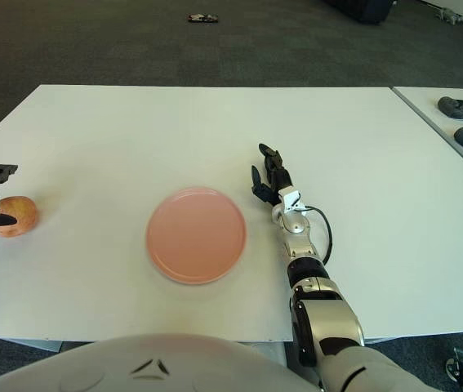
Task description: Put the apple into the plate.
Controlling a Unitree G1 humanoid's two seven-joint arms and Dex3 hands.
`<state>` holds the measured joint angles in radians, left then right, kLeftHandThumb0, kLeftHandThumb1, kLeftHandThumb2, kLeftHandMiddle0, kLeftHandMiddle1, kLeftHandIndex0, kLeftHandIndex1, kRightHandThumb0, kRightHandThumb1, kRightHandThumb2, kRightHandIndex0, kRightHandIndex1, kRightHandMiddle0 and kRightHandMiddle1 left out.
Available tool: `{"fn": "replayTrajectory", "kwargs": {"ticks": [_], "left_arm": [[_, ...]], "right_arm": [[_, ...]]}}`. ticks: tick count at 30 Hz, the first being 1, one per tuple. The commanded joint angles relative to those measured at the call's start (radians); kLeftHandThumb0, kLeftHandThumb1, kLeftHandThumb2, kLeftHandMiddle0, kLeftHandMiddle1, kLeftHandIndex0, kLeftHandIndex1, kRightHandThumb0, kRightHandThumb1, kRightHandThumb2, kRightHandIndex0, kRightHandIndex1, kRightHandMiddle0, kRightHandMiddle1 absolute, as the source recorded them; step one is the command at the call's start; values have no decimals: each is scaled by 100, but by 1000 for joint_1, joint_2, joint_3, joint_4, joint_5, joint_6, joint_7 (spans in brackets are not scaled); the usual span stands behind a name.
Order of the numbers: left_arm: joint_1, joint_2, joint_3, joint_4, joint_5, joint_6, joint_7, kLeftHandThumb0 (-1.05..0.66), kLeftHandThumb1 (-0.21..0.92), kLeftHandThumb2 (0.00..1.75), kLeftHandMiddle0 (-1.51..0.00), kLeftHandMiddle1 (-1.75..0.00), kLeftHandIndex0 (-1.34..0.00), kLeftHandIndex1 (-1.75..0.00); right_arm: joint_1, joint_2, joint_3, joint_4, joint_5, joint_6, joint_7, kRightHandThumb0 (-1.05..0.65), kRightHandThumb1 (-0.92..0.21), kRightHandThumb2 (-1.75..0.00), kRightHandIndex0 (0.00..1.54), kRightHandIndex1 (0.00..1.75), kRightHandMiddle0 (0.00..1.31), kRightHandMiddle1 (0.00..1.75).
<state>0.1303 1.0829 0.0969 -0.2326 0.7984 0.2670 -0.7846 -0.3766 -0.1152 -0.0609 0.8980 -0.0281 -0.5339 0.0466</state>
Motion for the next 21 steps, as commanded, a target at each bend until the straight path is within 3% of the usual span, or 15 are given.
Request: {"fn": "replayTrajectory", "kwargs": {"ticks": [1, 15, 19, 21], "left_arm": [[-8, 23, -8, 2, 11, -12, -2, -97, 92, 47, -12, -4, -1, -1], [6, 9, -7, 10, 18, -29, 45, -97, 92, 47, -18, -5, 0, -13], [-2, 16, -21, 26, 24, -51, 63, -98, 92, 45, -23, -8, 0, -23], [-9, 16, -30, 36, 24, -66, 75, -98, 92, 43, -27, -19, 0, -35]], "right_arm": [[34, -4, 2, 30, -5, 38, 1, -78, -92, -77, 20, 0, 0, 39], [30, -3, -1, 36, 1, 35, 10, -75, -92, -78, 20, 0, 0, 44], [29, -4, -1, 37, 0, 33, 9, -76, -92, -78, 20, 0, 0, 44], [27, -6, -2, 39, 0, 33, 10, -76, -92, -78, 20, 0, 0, 44]]}}
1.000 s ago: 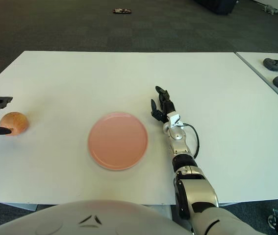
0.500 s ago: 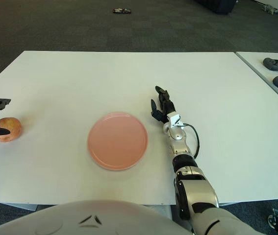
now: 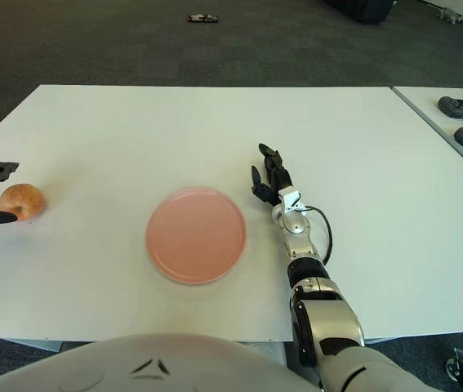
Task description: Put the apple into the plate.
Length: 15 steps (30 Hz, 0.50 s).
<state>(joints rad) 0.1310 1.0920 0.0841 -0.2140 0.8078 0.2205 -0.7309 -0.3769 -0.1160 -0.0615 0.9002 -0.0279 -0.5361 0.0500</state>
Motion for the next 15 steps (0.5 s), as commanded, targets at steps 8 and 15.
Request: {"fn": "replayTrajectory", "kwargs": {"ticks": [8, 15], "left_arm": [[-23, 32, -40, 88, -17, -114, 32, -103, 92, 35, -28, -152, 0, -99], [-45, 72, -65, 171, -55, -231, 18, -102, 92, 21, -88, -173, 0, -108]], "right_arm": [[28, -5, -1, 45, -9, 10, -12, -78, -92, -78, 20, 0, 0, 45], [24, -2, 6, 49, -23, -16, -42, -81, -92, -74, 20, 0, 0, 49]]}}
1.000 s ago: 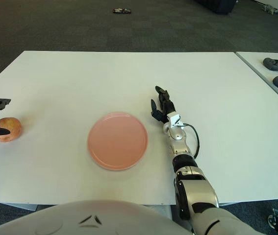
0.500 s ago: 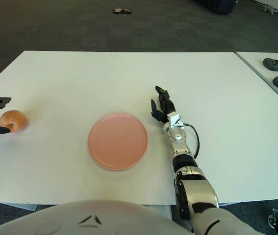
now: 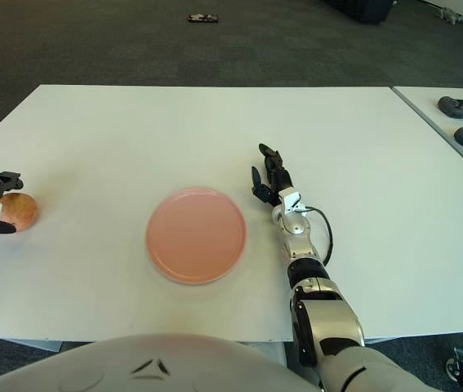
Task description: Put the apple into the plate.
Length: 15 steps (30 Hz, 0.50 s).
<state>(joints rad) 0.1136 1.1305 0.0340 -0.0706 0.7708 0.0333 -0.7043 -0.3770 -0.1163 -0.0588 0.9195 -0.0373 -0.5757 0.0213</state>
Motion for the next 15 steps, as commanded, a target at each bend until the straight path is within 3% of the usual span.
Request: {"fn": "replayTrajectory", "kwargs": {"ticks": [1, 6, 12, 15], "left_arm": [[-32, 37, -18, 35, -22, -54, -10, -101, 92, 18, -97, -174, 0, -109], [-39, 47, -29, 78, -31, -91, -1, -100, 92, 14, -116, -174, 0, -110], [-63, 58, -55, 100, -30, -112, -28, -103, 92, 19, -121, -175, 0, -94], [-61, 53, -67, 69, 0, -93, -29, -103, 92, 20, -124, -175, 0, -94]], "right_arm": [[23, -3, 4, 31, -16, 24, -16, -81, -92, -74, 20, 0, 0, 50], [20, -3, 10, 31, -25, 32, -21, -82, -92, -74, 20, 0, 0, 53], [16, -3, 15, 37, -30, 36, -28, -82, -92, -74, 20, 0, 0, 56], [15, -4, 16, 40, -33, 35, -32, -82, -92, -74, 20, 0, 0, 56]]}}
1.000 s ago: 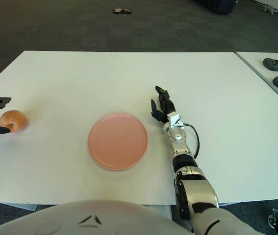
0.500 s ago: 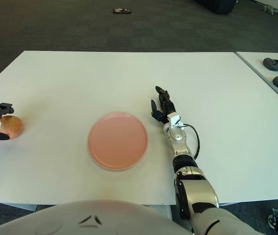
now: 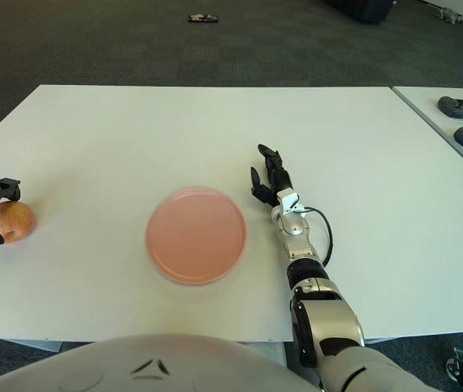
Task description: Put the apple into the plate.
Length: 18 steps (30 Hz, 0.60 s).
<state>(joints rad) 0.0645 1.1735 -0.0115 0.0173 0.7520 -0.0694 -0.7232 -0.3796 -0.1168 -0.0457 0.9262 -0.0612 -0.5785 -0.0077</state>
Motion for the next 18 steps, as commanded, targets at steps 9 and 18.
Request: {"fn": "replayTrajectory", "kwargs": {"ticks": [9, 18], "left_arm": [[-73, -61, -147, 164, 148, 22, 105, -102, 92, 23, -128, -175, 0, -104], [-111, -45, -175, 163, 126, -3, 76, -102, 92, 22, -130, -175, 0, -109]], "right_arm": [[16, -12, 0, 44, 3, 50, 24, -80, -92, -75, 21, 0, 0, 53], [16, -13, -11, 43, 18, 68, 45, -77, -92, -76, 20, 0, 0, 45]]}}
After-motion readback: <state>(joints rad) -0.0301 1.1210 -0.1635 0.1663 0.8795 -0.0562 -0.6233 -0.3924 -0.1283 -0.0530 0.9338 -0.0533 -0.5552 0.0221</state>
